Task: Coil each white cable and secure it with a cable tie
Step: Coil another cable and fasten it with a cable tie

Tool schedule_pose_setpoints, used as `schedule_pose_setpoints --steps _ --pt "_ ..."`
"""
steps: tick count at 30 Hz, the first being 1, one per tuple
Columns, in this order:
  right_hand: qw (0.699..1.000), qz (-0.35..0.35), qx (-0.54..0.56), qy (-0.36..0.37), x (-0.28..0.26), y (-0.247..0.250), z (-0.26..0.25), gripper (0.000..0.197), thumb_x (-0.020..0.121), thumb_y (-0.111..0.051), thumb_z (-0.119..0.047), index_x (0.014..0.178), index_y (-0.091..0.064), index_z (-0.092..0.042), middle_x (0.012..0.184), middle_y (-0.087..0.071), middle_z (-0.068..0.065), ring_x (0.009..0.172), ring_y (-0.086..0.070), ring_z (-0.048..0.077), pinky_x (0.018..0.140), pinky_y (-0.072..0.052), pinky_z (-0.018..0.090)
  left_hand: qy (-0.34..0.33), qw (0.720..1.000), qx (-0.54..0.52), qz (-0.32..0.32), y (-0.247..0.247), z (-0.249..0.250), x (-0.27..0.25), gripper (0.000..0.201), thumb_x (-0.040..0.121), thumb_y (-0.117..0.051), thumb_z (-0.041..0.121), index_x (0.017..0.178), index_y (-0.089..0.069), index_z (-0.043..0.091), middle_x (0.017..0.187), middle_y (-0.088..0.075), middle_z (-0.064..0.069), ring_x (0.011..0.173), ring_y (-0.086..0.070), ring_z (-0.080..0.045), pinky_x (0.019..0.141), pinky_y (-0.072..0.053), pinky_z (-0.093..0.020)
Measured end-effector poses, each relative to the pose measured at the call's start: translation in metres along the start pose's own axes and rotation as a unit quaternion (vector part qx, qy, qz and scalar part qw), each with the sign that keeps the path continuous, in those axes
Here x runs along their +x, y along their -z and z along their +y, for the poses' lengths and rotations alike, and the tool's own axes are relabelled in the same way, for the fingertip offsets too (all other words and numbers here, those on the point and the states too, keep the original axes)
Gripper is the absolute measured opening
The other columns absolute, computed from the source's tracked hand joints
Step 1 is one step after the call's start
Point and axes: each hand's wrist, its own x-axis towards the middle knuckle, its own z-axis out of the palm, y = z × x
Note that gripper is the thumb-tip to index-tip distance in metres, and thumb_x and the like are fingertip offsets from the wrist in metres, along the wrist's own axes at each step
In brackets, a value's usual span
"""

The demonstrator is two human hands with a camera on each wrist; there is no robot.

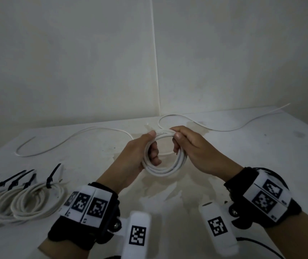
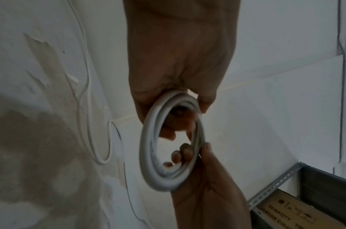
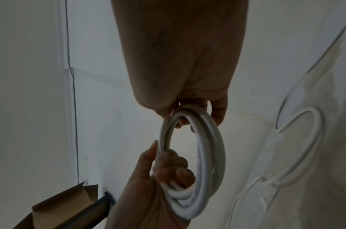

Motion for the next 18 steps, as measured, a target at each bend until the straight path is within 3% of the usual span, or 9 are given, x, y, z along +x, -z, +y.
schedule_pose_setpoints --steps 2,5,7,10,13,15,18 --pt "1.0 0.01 -0.018 -0.001 -0.003 0.004 0.003 0.018 0.099 -0.032 -0.021 0.105 -0.049 -0.024 0.074 -0.047 -0.006 0.069 -0.048 0.0 0.065 -0.038 0.013 0.007 1.0 0.01 -0.018 -0.005 0.001 0.0 0.037 0.098 -0.038 0.027 0.068 -0.048 0.008 0.051 -0.042 0.0 0.042 -0.041 -0.011 0.054 -0.044 -0.026" --pt "0.999 0.024 -0.03 -0.005 -0.008 0.009 0.006 0.02 0.099 -0.032 -0.022 0.107 -0.051 -0.022 0.072 -0.048 -0.007 0.066 -0.047 0.0 0.062 -0.037 0.011 0.013 1.0 -0.009 -0.011 -0.016 -0.002 0.001 0.034 0.098 -0.038 0.027 0.067 -0.042 0.012 0.046 -0.029 0.007 0.037 -0.025 -0.006 0.043 -0.032 -0.02" --pt "0.999 0.021 -0.024 -0.017 -0.012 0.013 0.008 0.023 0.099 -0.033 -0.022 0.11 -0.053 -0.021 0.077 -0.051 -0.008 0.073 -0.05 0.003 0.068 -0.039 0.012 0.009 1.0 -0.014 0.0 -0.024 -0.007 0.002 0.034 0.097 -0.039 0.027 0.066 -0.039 0.013 0.046 -0.026 0.008 0.037 -0.02 -0.006 0.039 -0.026 -0.018" --pt "0.997 0.035 -0.025 -0.061 -0.021 0.028 0.011 0.03 0.098 -0.035 -0.028 0.121 -0.053 -0.02 0.098 -0.055 -0.011 0.093 -0.055 0.005 0.084 -0.042 0.017 0.014 1.0 -0.019 0.01 -0.034 -0.013 0.005 0.034 0.097 -0.04 0.026 0.065 -0.037 0.014 0.045 -0.024 0.008 0.036 -0.019 -0.006 0.039 -0.023 -0.018" --pt "0.989 0.053 -0.052 -0.128 -0.036 0.058 0.017 0.031 0.097 -0.038 -0.029 0.122 -0.053 -0.018 0.095 -0.054 -0.016 0.084 -0.054 0.0 0.07 -0.041 0.004 0.016 1.0 -0.024 0.011 -0.04 -0.017 0.008 0.035 0.097 -0.04 0.025 0.064 -0.037 0.014 0.046 -0.024 0.008 0.036 -0.019 -0.005 0.038 -0.023 -0.018" --pt "0.974 0.05 -0.115 -0.187 -0.051 0.082 0.025 0.029 0.095 -0.042 -0.031 0.119 -0.054 -0.018 0.097 -0.056 -0.01 0.078 -0.053 -0.001 0.063 -0.04 0.01 0.018 0.999 -0.028 0.01 -0.046 -0.02 0.011 0.035 0.097 -0.04 0.026 0.064 -0.037 0.014 0.045 -0.024 0.008 0.035 -0.019 -0.005 0.037 -0.023 -0.017" --pt "0.936 0.047 -0.215 -0.275 -0.074 0.115 0.042 0.032 0.093 -0.048 -0.033 0.12 -0.053 -0.015 0.105 -0.055 0.0 0.079 -0.052 0.009 0.068 -0.037 0.021 0.02 0.999 -0.035 0.006 -0.057 -0.025 0.015 0.036 0.097 -0.039 0.026 0.063 -0.036 0.014 0.043 -0.024 0.009 0.035 -0.02 -0.006 0.036 -0.024 -0.017"
